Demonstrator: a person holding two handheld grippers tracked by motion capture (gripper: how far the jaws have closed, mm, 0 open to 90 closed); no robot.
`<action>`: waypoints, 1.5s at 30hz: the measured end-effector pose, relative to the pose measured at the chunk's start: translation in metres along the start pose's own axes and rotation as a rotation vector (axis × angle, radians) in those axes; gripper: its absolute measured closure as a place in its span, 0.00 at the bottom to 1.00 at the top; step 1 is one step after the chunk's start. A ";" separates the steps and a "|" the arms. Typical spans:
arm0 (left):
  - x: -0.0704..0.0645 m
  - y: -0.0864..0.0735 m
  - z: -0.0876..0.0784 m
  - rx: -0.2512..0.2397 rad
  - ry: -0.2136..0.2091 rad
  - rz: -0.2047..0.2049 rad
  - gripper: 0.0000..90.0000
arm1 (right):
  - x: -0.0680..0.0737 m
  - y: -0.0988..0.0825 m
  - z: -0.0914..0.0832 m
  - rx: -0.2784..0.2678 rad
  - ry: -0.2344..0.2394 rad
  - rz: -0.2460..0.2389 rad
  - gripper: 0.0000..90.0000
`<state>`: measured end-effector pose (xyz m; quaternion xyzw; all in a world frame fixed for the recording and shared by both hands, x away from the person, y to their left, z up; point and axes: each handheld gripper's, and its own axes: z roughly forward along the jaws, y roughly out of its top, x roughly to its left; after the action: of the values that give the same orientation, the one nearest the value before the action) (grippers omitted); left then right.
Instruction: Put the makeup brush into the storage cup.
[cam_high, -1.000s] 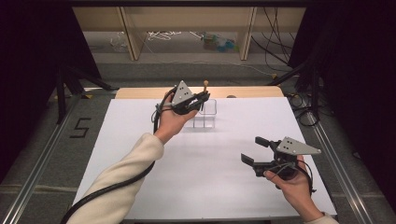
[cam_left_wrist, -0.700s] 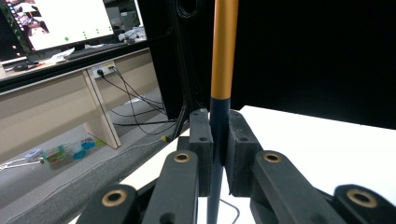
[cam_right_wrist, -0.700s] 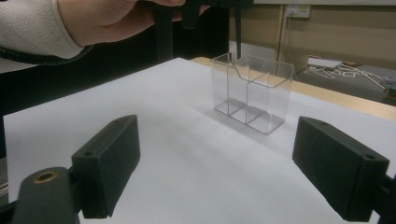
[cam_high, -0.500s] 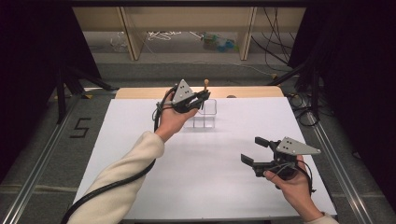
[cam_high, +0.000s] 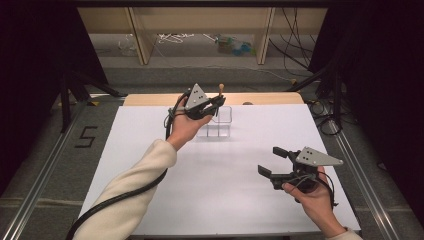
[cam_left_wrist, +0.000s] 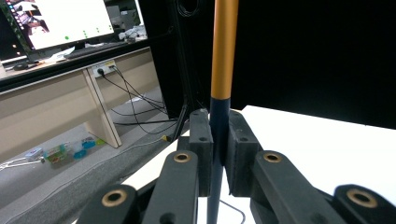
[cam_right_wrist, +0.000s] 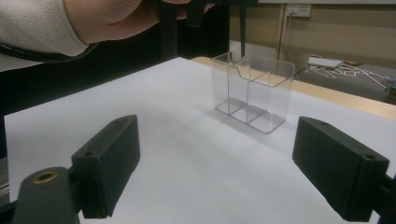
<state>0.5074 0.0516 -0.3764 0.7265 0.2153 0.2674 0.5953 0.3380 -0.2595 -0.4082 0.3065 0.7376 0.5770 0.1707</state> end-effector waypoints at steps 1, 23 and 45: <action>0.000 0.000 0.000 0.001 0.001 0.001 0.92 | 0.000 0.000 0.000 0.001 0.001 0.000 0.18; 0.005 0.000 0.003 0.000 0.009 -0.005 0.92 | 0.000 0.000 0.000 0.008 -0.006 -0.002 0.18; 0.008 -0.002 0.006 0.008 0.016 -0.010 0.92 | 0.000 0.000 0.000 0.006 -0.004 -0.003 0.18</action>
<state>0.5173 0.0521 -0.3784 0.7254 0.2250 0.2694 0.5921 0.3380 -0.2596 -0.4086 0.3071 0.7393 0.5740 0.1722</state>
